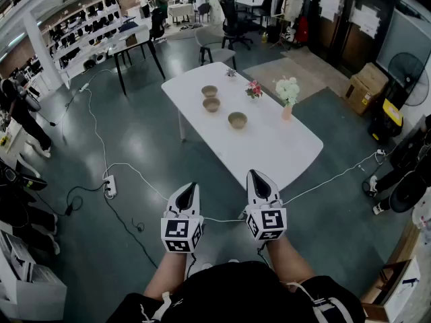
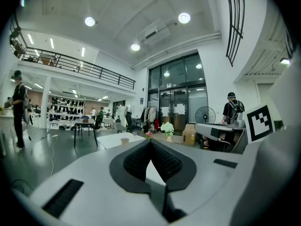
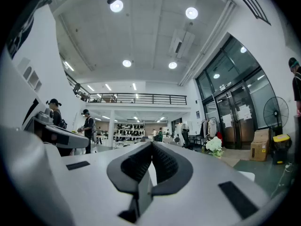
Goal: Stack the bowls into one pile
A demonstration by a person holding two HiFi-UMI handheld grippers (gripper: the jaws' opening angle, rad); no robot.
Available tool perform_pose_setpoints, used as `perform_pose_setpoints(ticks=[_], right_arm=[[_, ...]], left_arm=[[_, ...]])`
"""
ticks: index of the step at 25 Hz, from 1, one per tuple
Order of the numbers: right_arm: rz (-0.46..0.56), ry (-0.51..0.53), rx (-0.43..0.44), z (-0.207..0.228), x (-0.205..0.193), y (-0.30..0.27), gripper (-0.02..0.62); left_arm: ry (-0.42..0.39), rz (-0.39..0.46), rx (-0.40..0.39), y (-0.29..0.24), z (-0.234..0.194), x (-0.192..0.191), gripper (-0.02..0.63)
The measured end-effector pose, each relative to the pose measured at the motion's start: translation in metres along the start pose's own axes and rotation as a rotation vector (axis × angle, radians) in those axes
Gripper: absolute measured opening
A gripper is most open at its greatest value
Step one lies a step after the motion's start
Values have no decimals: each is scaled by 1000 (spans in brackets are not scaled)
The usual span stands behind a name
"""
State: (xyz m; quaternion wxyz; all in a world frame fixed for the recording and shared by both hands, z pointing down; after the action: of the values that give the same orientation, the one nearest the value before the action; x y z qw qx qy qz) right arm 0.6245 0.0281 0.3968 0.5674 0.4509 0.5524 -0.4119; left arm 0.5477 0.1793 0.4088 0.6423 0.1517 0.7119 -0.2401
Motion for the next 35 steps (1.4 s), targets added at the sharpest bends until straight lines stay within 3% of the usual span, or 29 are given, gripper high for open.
perform_pose_setpoints(ticks=[14, 28, 35], right_arm=[[12, -16, 18, -18, 4, 6, 17], [15, -6, -26, -94, -1, -7, 16], [15, -2, -21, -128, -6, -21, 17]], left_arm=[[-2, 14, -11, 14, -5, 3, 14], [-6, 30, -46, 59, -70, -6, 14], [19, 22, -26, 74, -112, -21, 14]])
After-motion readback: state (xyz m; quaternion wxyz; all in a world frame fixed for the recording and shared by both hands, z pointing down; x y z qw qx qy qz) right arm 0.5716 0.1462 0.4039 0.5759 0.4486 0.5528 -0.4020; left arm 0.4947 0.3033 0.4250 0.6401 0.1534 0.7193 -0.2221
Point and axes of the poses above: the fingertips, and each gripper's own axes: y backward along the fingers, z to its right, x out of its top, the point moved 1 cm from there along y, backward along the fingers, and after that the axes turned 1 degree about y, right-handed, at the moved point
